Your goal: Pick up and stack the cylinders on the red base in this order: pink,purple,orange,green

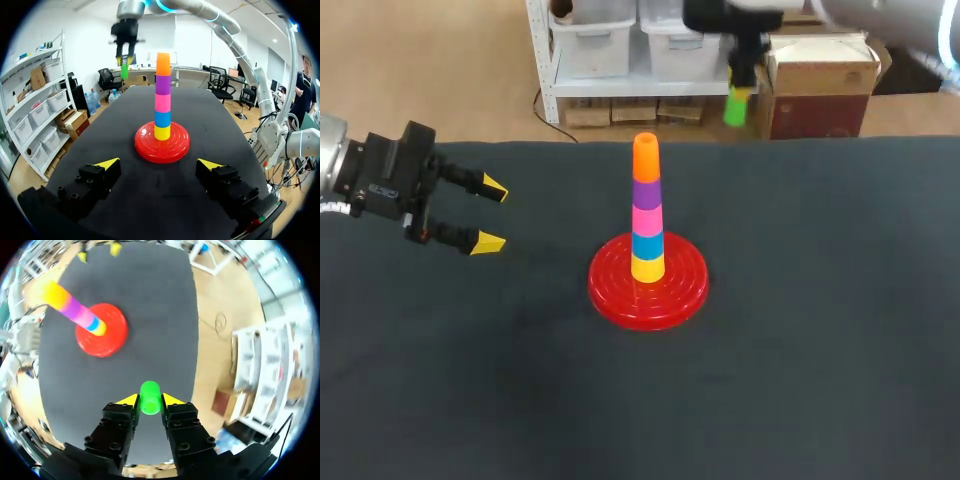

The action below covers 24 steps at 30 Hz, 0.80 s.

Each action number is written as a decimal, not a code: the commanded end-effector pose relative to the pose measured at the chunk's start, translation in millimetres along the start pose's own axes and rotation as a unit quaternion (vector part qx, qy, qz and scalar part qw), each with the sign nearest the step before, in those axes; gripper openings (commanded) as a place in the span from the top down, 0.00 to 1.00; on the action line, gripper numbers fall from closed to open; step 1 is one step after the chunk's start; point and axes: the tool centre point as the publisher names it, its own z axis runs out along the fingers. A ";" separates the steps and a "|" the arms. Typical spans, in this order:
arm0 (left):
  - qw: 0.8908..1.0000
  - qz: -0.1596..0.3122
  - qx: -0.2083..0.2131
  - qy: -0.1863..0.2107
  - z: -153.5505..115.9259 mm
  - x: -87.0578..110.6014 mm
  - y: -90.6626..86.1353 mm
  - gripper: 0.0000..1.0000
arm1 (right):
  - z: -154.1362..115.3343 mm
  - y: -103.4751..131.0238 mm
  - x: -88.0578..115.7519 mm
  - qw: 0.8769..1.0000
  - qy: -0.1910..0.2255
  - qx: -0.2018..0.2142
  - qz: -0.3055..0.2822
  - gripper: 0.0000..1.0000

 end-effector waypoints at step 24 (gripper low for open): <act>1.000 0.001 -0.001 -0.001 0.3 1.3 0.0 0.00 | -104.0 145.8 -101.8 0.954 -0.056 0.079 -0.284 1.00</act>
